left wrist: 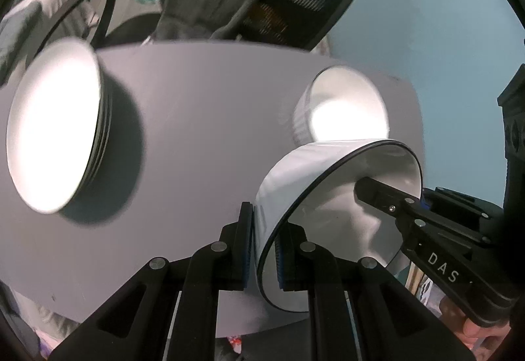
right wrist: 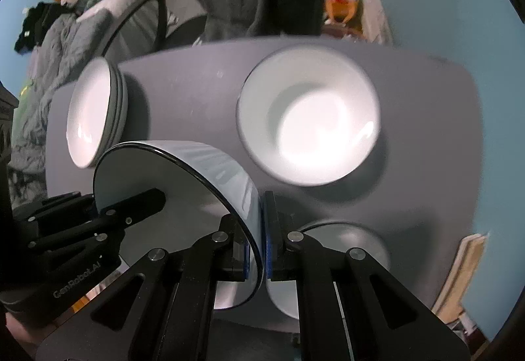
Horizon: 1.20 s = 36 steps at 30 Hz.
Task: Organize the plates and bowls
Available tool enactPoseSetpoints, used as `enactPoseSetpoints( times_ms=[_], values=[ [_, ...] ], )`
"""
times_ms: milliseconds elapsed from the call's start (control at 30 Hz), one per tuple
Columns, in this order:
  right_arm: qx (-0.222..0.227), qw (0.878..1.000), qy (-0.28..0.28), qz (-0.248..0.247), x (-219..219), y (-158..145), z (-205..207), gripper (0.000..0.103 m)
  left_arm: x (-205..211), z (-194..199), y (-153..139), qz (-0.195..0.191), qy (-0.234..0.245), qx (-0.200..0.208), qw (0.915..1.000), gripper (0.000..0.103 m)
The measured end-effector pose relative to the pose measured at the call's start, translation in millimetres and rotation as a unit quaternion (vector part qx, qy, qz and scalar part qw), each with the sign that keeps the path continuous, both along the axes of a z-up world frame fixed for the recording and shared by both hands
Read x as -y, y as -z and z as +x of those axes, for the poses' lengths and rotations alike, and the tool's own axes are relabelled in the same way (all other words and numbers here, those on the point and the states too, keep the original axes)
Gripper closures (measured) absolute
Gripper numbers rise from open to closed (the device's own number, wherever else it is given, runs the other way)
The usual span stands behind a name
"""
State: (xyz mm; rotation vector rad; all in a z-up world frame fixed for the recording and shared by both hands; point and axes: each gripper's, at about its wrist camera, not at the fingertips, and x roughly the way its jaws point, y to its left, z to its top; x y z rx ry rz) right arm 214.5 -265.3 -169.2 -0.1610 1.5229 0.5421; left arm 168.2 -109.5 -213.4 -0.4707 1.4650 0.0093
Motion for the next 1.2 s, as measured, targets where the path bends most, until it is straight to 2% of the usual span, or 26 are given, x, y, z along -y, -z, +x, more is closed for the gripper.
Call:
enactPoseSetpoints(
  times_ms=[233,367,600,800,1000,1100,1200],
  values=[
    [0.027,0.999,0.020,-0.001,14,-11,23,0.096,19,38,-7,0.008,0.023,0.021,0.9995,0.092],
    [0.032,0.999,0.034,-0.005,21,-10,40,0.096,32,64,-9,0.031,0.043,0.027,0.9982,0.092],
    [0.009,0.998,0.056,-0.009,40,5,67,0.096,41,91,11,0.038,0.063,0.008,0.9972,0.092],
    [-0.016,0.997,0.068,-0.016,46,22,72,0.096,48,99,21,0.045,0.082,-0.003,0.9957,0.092],
    [-0.028,0.997,0.070,-0.016,51,27,72,0.096,53,106,18,0.069,0.094,0.006,0.9932,0.092],
    [-0.032,0.997,0.064,-0.021,51,30,72,0.096,55,109,22,0.089,0.101,-0.003,0.9909,0.091],
    [-0.026,0.998,0.054,-0.028,49,28,70,0.096,53,109,27,0.082,0.098,-0.007,0.9918,0.091]
  ],
)
